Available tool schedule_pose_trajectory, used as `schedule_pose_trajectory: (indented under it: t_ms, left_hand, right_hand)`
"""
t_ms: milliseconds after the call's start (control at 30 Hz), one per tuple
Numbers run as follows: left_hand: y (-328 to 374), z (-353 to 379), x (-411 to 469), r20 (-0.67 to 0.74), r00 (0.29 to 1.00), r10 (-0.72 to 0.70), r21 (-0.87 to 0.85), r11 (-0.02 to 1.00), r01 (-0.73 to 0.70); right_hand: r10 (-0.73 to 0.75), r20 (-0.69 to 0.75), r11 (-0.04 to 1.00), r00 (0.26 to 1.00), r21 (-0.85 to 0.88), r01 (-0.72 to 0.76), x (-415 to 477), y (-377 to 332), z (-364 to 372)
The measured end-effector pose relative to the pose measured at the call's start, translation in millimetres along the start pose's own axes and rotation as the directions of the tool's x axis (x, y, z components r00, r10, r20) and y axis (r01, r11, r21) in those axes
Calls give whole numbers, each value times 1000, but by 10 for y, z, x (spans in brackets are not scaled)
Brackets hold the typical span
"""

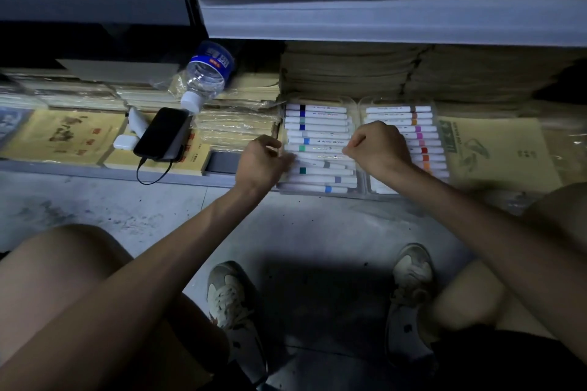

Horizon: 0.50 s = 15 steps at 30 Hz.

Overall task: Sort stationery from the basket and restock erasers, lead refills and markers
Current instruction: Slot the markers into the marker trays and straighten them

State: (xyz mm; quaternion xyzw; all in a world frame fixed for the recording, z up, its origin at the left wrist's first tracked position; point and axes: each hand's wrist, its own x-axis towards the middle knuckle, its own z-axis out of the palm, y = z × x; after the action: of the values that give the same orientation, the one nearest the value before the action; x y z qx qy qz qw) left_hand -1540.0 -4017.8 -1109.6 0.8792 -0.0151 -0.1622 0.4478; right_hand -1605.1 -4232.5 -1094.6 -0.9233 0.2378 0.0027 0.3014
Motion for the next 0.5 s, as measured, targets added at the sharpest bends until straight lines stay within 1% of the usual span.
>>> schedule_pose_trajectory:
  t_ms: [67, 133, 167, 233, 300, 333, 433, 467, 500]
  left_hand:
    - [-20, -19, -54, 1, 994, 107, 234, 967, -104]
    - [-50, -21, -103, 17, 972, 234, 438, 872, -218]
    - [-69, -17, -116, 22, 957, 289, 507, 822, -260]
    - [-88, -18, -123, 27, 934, 358, 572, 760, -308]
    - [-97, -29, -105, 30, 915, 403, 605, 721, -338]
    - [-97, -36, -93, 43, 899, 437, 638, 680, -361]
    - [-75, -67, -44, 143, 816, 560, 759, 468, -454]
    - [-49, -95, -31, 159, 799, 580, 764, 441, -472]
    - [-7, -127, -32, 157, 794, 587, 743, 459, -487]
  right_hand:
    - [-88, -47, 989, 995, -125, 81, -94, -54, -49]
    - [-180, -59, 963, 982, -215, 163, -197, -111, -99]
    - [-220, -56, 949, 974, -244, 200, -247, -131, -111]
    - [-266, -39, 927, 963, -284, 245, -327, -144, -116]
    - [-271, -10, 917, 962, -307, 255, -371, -128, -103]
    - [-265, 2, 915, 964, -315, 252, -385, -117, -98]
    - [-244, 18, 916, 969, -323, 237, -408, -82, -118]
    - [-239, 17, 919, 971, -318, 232, -411, -70, -138]
    - [-238, 17, 923, 971, -307, 231, -408, -54, -152]
